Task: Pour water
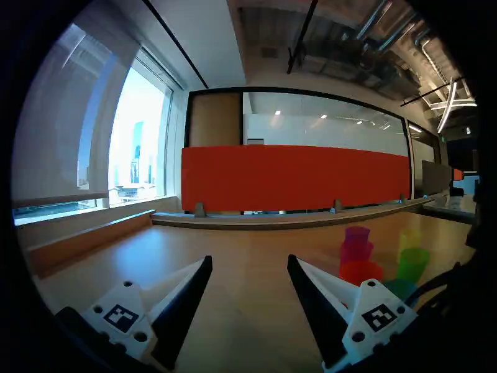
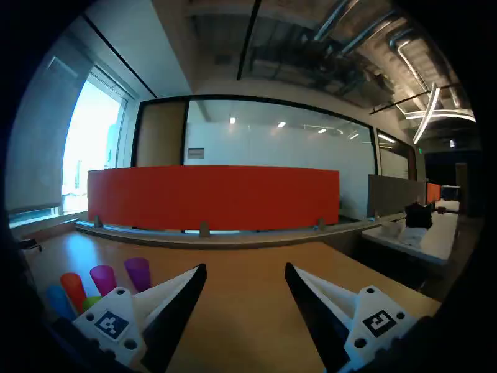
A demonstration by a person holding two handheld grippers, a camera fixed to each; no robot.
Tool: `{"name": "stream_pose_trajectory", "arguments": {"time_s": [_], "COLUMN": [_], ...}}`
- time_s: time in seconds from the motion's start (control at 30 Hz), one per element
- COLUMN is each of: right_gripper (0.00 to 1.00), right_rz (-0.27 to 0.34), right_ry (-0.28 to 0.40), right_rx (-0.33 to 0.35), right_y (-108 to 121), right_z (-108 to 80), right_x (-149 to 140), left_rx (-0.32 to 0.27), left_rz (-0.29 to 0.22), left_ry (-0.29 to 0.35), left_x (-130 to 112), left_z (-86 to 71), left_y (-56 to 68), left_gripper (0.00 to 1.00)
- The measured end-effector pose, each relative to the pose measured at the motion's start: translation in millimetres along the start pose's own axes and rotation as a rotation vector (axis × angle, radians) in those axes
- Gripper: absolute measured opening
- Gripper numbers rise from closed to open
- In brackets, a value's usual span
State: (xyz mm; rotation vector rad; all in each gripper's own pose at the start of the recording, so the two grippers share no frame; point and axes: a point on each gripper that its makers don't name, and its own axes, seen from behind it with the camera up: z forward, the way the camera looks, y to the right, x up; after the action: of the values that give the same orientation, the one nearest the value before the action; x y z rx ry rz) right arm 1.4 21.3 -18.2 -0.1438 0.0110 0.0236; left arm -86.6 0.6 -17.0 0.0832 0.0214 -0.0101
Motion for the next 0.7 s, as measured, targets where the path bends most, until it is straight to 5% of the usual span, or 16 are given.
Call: {"name": "stream_pose_trajectory", "arguments": {"time_s": [0.37,0.5,0.7], "right_gripper": [0.98,0.97,0.97], "right_rz": [-0.019,-0.04,-0.072], "right_ry": [0.013,0.027,0.049], "right_rx": [0.013,0.012,0.007], "right_y": [-0.4,-0.3,2.5], "right_z": [-0.2,-0.2,-1.4], "right_x": [-0.7,-1.9,-8.8], "left_rx": [0.0,0.0,0.0], "left_rz": [0.002,0.002,0.003], "left_ry": [-0.001,-0.001,-0.001], "left_x": [-0.1,-0.4,-0.4], "left_z": [0.2,0.1,-0.4], "left_y": [0.1,-0.1,0.5], "left_gripper": [0.9,1.0,1.0]}}
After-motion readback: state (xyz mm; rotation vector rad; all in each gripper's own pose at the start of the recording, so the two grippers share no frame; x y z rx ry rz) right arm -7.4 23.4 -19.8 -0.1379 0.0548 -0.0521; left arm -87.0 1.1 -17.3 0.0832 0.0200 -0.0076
